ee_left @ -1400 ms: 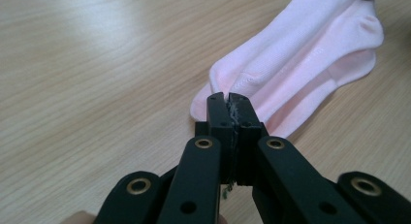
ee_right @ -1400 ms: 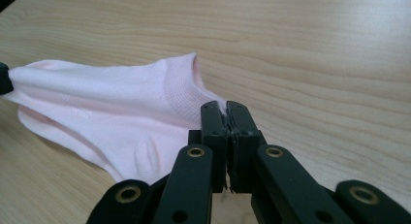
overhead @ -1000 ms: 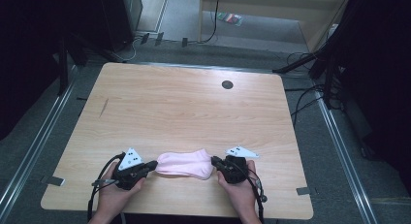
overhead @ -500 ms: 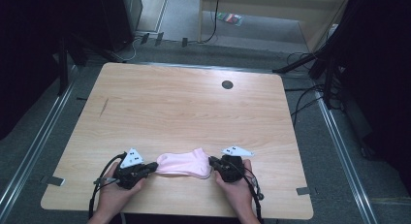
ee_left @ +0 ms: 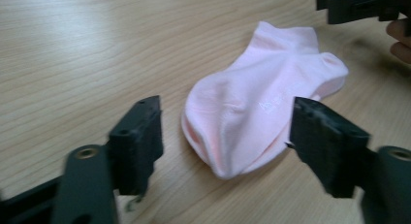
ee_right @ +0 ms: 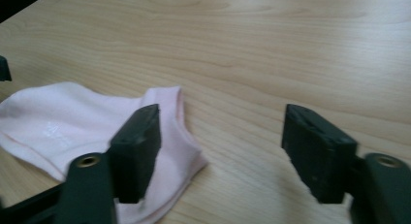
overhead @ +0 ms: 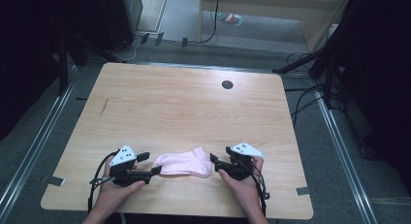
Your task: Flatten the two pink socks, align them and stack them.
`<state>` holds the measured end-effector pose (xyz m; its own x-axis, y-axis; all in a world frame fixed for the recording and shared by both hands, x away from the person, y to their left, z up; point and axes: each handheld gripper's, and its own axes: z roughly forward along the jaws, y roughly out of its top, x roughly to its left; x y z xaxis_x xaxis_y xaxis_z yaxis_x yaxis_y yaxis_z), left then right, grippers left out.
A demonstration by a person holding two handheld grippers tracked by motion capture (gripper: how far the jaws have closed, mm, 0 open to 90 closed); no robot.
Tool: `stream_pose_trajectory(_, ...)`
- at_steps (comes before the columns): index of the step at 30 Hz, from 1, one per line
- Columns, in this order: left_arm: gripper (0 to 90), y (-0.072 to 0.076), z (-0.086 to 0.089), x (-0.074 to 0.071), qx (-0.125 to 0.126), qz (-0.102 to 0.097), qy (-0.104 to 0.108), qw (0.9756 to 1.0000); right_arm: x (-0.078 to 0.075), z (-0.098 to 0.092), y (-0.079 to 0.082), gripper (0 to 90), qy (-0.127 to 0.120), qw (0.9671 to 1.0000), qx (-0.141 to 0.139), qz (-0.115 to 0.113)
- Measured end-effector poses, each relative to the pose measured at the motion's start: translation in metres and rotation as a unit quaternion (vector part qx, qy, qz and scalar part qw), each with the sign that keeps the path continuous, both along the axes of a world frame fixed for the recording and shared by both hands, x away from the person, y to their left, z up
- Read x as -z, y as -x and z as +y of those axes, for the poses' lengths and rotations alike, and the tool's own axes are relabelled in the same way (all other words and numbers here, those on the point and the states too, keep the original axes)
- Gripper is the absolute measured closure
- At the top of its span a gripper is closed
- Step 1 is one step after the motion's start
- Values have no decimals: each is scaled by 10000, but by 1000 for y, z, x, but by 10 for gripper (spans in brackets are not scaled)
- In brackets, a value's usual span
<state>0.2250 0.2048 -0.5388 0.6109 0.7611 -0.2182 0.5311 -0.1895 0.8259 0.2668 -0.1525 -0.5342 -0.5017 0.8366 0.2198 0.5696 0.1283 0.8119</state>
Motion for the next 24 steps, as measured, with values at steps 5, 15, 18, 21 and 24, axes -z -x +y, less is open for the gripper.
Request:
stream_pose_trajectory(5,64,-1,16,-6,-426,-198,170,9988,-8,-19,-4,0,36,9993,358,91)
stream_pose_trajectory(15,6,-5,57,-4,-1006,-172,396,9940,-10,-63,-5,0,81,9964,835,-87)
stream_pose_trajectory(18,7,-3,68,-1,-1147,-182,312,9927,-7,-75,-2,0,143,9958,902,-107)
stream_pose_trajectory(21,7,0,82,2,-1290,-154,279,9911,-4,-90,1,0,256,9947,989,-112)
stream_pose_trajectory(24,7,4,96,4,-1470,-167,237,9887,-1,-102,5,0,292,9935,1099,-102)
